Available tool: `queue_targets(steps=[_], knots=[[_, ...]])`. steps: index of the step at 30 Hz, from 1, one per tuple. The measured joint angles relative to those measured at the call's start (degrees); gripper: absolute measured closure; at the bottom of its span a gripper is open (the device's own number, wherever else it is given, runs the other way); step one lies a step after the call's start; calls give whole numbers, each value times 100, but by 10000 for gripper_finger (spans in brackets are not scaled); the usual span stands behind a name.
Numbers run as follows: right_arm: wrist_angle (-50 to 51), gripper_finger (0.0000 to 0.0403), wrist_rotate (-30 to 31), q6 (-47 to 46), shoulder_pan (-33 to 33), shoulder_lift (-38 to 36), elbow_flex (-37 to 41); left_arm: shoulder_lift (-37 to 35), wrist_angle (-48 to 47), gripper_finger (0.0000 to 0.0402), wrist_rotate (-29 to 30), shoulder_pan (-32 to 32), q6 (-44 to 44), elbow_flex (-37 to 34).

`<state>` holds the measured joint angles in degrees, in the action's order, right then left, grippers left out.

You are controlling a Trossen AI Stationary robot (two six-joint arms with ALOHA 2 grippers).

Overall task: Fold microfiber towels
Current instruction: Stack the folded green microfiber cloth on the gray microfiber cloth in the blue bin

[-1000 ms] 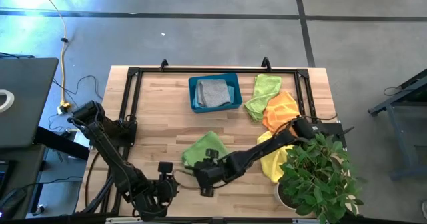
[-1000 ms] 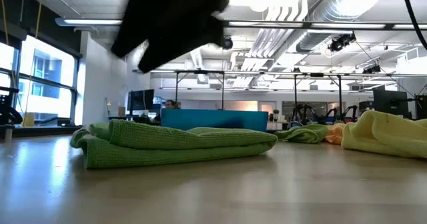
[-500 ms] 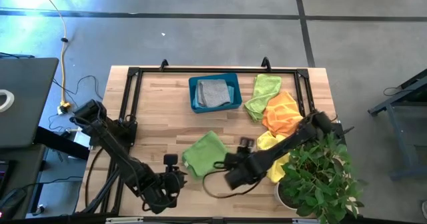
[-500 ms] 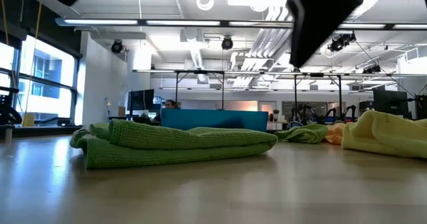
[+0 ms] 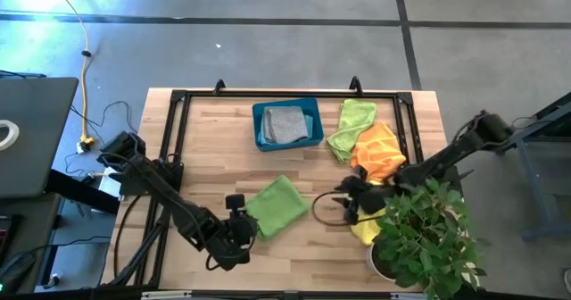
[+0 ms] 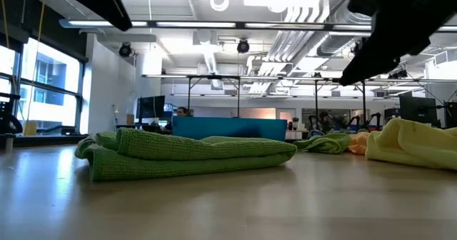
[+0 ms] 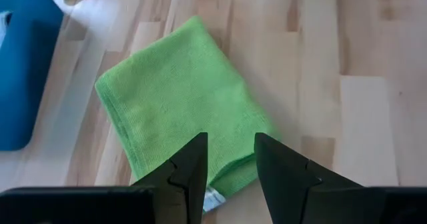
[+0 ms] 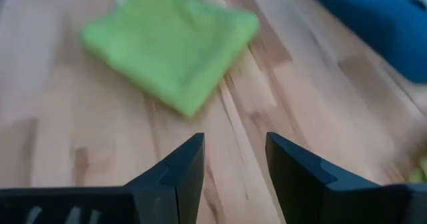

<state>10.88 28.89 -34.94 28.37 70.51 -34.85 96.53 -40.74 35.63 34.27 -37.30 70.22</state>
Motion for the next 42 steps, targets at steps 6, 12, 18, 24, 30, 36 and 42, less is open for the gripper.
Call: queue_targets(steps=[6,12,18,24,30,36,42], knots=[[-2155,252,-44,810,-248,-1283,1644,0,-5,287,-264,-302,0,0],[-2860,252,-365,1573,-551,-2344,2493,4,38,287,-279,-581,0,0],[-2929,252,-497,1812,-940,-3116,2995,251,138,287,-711,-838,346,0],[-2873,252,-500,1791,-1148,-3355,3102,602,196,287,-1186,-967,780,0],[-2874,252,-508,1439,-1148,-3350,3102,688,340,287,-1745,-909,1054,0],[-2824,252,-508,1441,-1148,-3350,3102,686,740,286,-2149,-665,1432,0],[-2791,252,-508,1441,-1148,-3350,3102,688,1159,273,-2692,-368,1874,0]])
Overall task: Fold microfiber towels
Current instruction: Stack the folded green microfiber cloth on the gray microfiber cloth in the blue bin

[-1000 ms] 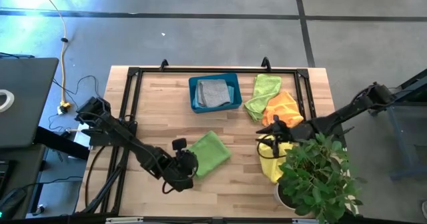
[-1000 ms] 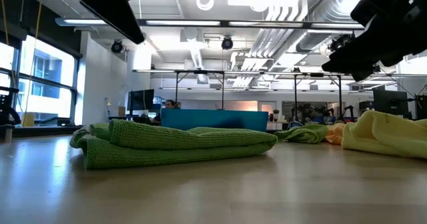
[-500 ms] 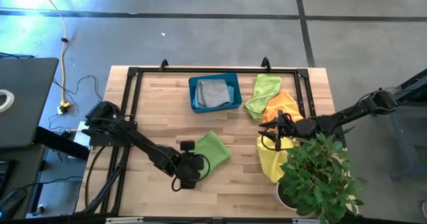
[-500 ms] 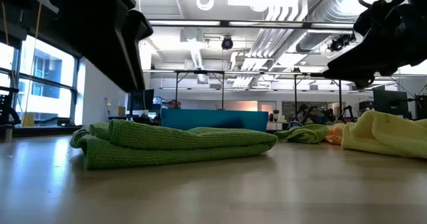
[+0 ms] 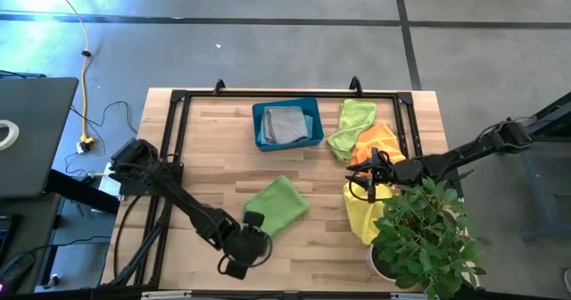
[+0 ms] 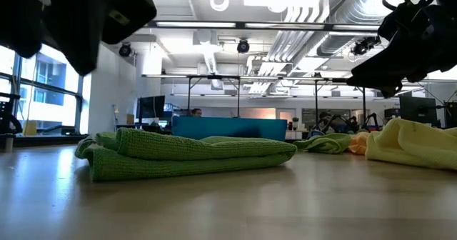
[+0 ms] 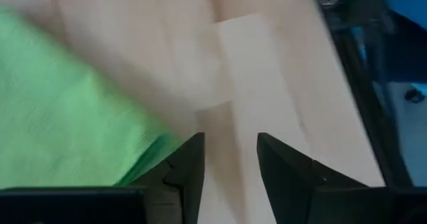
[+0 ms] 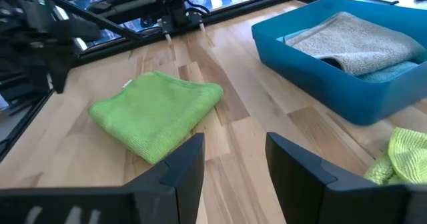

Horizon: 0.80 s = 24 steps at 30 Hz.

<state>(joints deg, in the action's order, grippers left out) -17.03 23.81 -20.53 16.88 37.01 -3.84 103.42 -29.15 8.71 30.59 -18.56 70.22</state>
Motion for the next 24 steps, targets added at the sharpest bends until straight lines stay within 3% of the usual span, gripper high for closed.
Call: queue_targets(steps=[3,8,14,20,24], knots=[[11,252,0,1,0,2,0,-2,84,264,32,145,155,0],[11,252,2,2,0,2,0,-2,27,255,560,295,499,0],[11,252,2,2,0,2,0,83,-152,254,553,319,909,0],[26,252,4,2,0,2,0,347,-466,254,661,200,721,0],[28,252,4,2,0,2,-2,398,-468,254,1063,208,619,0]])
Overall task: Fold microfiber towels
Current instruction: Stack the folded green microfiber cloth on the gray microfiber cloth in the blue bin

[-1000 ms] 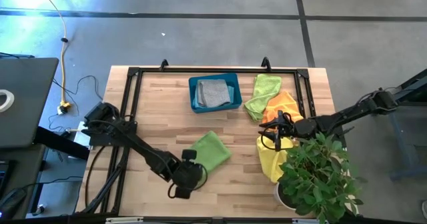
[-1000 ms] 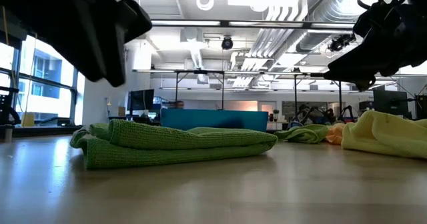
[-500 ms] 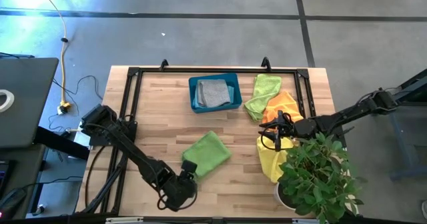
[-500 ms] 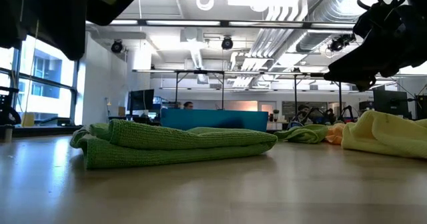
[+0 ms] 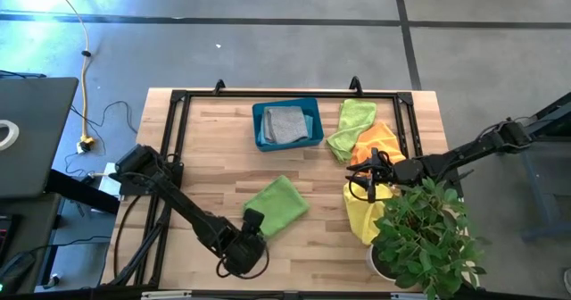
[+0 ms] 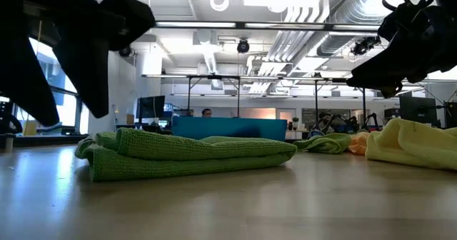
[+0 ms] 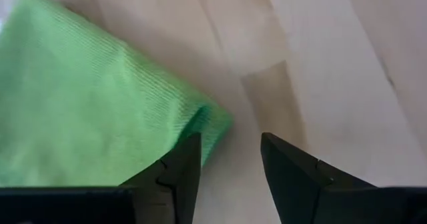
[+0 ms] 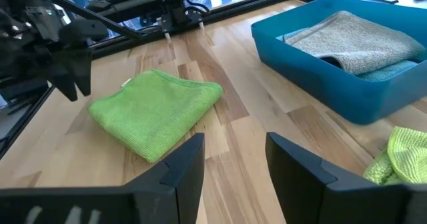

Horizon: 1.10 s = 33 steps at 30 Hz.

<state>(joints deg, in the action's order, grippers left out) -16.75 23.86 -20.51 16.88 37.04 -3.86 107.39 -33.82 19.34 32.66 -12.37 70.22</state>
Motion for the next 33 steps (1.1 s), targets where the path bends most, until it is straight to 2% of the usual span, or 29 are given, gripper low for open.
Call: queue_targets(steps=[4,10,14,18,22,27,30,33], knots=[[15,252,0,0,0,1,-2,0,-131,237,498,53,-61,0],[24,252,0,0,0,2,-2,78,-298,179,551,-51,-404,-109],[79,252,0,0,0,2,-2,59,-198,166,598,-153,-232,-332],[111,252,0,0,0,4,-4,65,-141,167,668,-246,44,-567],[123,252,1,0,0,7,-4,30,225,169,370,-415,133,-807],[129,252,0,0,0,7,-4,22,477,173,367,-598,509,-934],[131,252,0,0,0,7,-4,28,620,193,402,-688,508,-933],[141,252,0,0,0,7,-4,45,685,233,441,-775,504,-933]])
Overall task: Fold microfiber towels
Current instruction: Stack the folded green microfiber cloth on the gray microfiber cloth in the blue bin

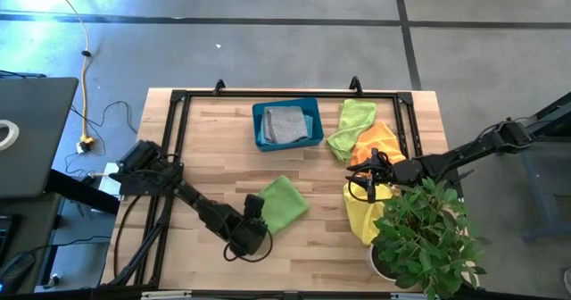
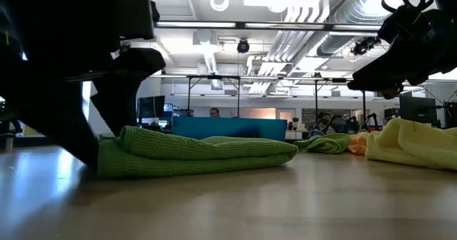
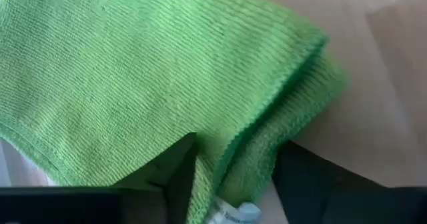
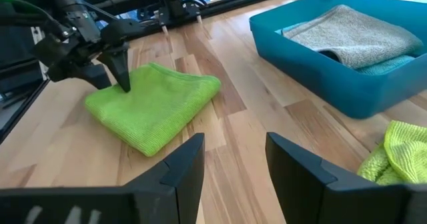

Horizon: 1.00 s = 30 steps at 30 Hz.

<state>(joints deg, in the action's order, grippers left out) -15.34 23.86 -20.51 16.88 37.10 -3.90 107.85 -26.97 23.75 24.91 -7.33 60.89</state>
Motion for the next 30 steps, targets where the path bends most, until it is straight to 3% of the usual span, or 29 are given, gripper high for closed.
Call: queue_targets(steps=[9,13,19,23,27,30], knots=[[7,252,0,0,2,0,0,40,0,391,228,-152,39,-12],[7,252,0,0,0,0,0,40,-174,387,610,-145,288,233],[7,252,0,0,1,0,0,36,-164,397,1344,-388,1904,899],[7,252,0,0,0,0,0,36,-142,398,1746,-888,2624,1368],[7,252,0,0,0,0,0,27,-34,399,1709,-1591,2814,1867],[7,252,0,2,1,0,0,23,406,400,1702,-2090,3663,2102]])
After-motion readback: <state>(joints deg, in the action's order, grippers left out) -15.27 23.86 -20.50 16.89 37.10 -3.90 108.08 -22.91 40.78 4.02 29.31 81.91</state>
